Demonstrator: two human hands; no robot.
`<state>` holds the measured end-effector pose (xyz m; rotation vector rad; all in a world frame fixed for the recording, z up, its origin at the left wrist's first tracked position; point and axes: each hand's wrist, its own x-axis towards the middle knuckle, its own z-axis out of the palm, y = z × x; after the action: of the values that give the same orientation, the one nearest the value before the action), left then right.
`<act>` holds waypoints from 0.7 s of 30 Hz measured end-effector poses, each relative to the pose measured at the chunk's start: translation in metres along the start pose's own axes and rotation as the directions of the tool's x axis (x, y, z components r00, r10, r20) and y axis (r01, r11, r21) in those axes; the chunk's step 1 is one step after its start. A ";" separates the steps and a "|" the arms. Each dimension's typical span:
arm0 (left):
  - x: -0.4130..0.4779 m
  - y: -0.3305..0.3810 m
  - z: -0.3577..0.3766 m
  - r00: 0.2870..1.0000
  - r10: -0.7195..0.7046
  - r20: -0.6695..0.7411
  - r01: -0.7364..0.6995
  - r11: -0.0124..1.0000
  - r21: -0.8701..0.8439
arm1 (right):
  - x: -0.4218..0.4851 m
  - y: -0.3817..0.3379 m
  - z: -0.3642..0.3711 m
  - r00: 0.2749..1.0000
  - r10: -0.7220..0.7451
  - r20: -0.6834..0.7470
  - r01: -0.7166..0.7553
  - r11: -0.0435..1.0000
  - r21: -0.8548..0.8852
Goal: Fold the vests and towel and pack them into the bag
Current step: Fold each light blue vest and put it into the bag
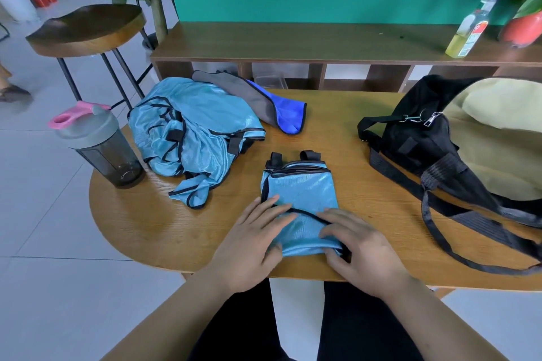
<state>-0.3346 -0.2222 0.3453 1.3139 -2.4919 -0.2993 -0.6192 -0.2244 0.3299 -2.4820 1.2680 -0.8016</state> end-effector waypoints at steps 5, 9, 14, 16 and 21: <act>0.001 0.002 0.002 1.000 0.002 0.009 -0.002 1.000 -0.012 | 0.001 0.001 -0.003 0.999 0.048 -0.015 -0.047 0.998 0.039; 0.001 -0.004 0.004 0.999 0.000 -0.044 -0.005 0.995 -0.100 | 0.002 0.000 -0.005 0.990 0.143 -0.017 -0.140 0.982 0.128; 0.003 -0.010 0.005 0.997 -0.030 -0.071 0.016 0.982 -0.191 | 0.005 -0.007 -0.010 0.993 0.120 0.008 -0.120 0.990 0.070; 0.003 -0.009 0.004 0.993 -0.064 -0.102 0.039 0.971 -0.234 | 0.004 -0.008 -0.009 0.992 0.105 0.074 -0.104 0.994 -0.020; -0.001 -0.005 0.001 0.972 -0.117 -0.203 0.071 0.972 -0.222 | 0.003 -0.001 -0.008 0.984 0.164 -0.064 -0.161 0.985 0.058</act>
<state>-0.3302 -0.2244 0.3428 1.3032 -2.1566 -0.4115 -0.6218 -0.2262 0.3383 -2.2926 1.4321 -0.8736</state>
